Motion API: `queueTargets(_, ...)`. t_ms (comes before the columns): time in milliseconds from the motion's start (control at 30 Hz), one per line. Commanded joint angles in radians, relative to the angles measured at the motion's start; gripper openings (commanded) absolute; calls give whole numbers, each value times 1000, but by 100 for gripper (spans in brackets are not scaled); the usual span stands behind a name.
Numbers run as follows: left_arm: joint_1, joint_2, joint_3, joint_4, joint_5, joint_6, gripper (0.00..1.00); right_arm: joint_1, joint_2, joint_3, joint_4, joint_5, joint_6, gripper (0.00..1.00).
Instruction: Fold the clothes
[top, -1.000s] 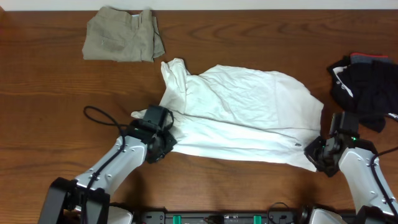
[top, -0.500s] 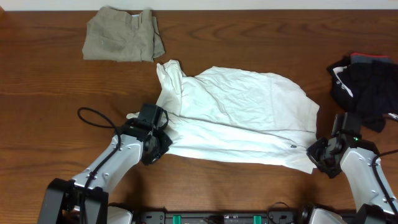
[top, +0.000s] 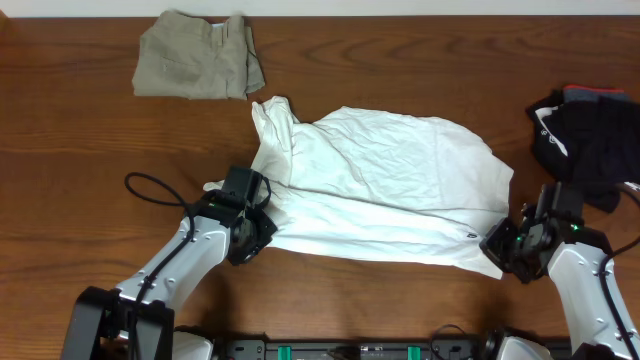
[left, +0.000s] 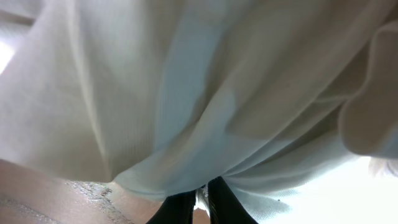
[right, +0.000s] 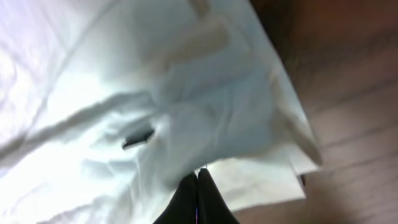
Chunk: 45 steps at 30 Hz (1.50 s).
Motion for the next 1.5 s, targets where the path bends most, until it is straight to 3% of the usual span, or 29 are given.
queueTargets(0, 10, 13, -21, -19, -54, -14, 12, -3, 2, 11, -16, 6, 7, 2)
queueTargets(167, 10, 13, -21, -23, -54, -13, 12, -3, 6, 10, -24, 96, 74, 1)
queueTargets(400, 10, 13, -21, -26, -54, -13, 12, -3, 19, 10, -39, 167, 73, 5)
queueTargets(1067, 10, 13, -21, -27, -50, -15, 12, -3, 105, 10, -11, 272, 92, 4)
queueTargets(1467, 10, 13, -21, -71, 33, -117, 11, -26, 105, 10, -3, 327, 119, 6)
